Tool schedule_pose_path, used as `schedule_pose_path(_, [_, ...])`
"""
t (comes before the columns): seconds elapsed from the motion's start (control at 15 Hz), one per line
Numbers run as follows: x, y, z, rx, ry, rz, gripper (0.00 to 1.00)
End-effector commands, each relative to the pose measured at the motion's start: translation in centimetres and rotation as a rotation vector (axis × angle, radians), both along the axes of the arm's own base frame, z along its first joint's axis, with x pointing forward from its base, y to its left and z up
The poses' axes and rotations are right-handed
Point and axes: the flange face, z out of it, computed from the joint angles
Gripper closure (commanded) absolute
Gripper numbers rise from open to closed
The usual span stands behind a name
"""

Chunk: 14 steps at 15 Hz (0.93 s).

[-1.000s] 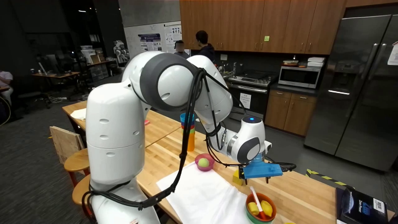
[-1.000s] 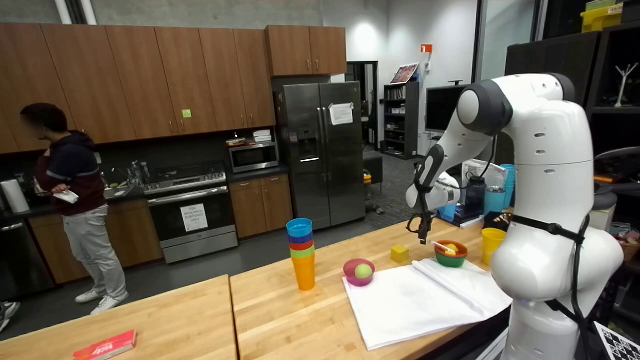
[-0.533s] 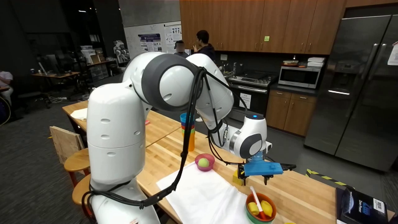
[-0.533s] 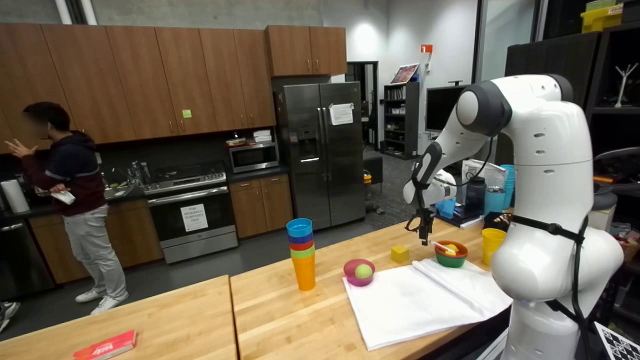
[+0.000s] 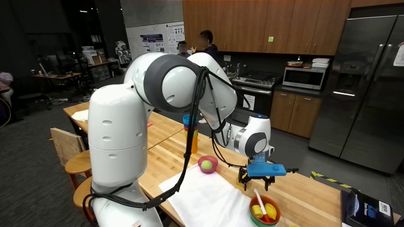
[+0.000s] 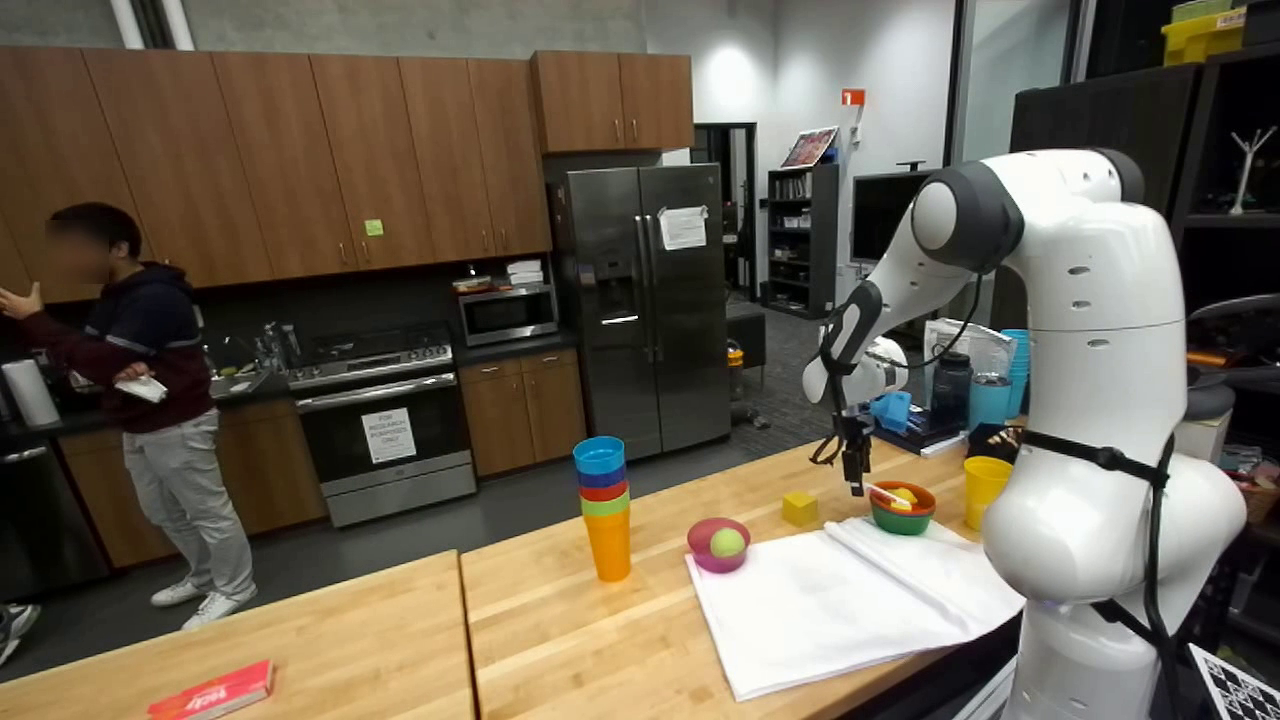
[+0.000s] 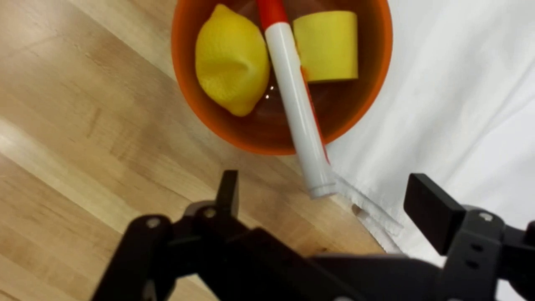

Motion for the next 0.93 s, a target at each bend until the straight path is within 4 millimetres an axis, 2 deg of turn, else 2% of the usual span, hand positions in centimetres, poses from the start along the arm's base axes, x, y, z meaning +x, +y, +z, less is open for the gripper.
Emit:
schedule_pose_path(0.0, [-0.8, -0.3, 1.0, -0.01, 0.024, 0.002, 0.0])
schedule_pose_path(0.67, [-3.1, -0.4, 1.1, -0.046, 0.035, -0.002, 0.0])
schedule_pose_path(0.87, [-2.5, -0.6, 0.3, -0.033, 0.045, -0.005, 0.0])
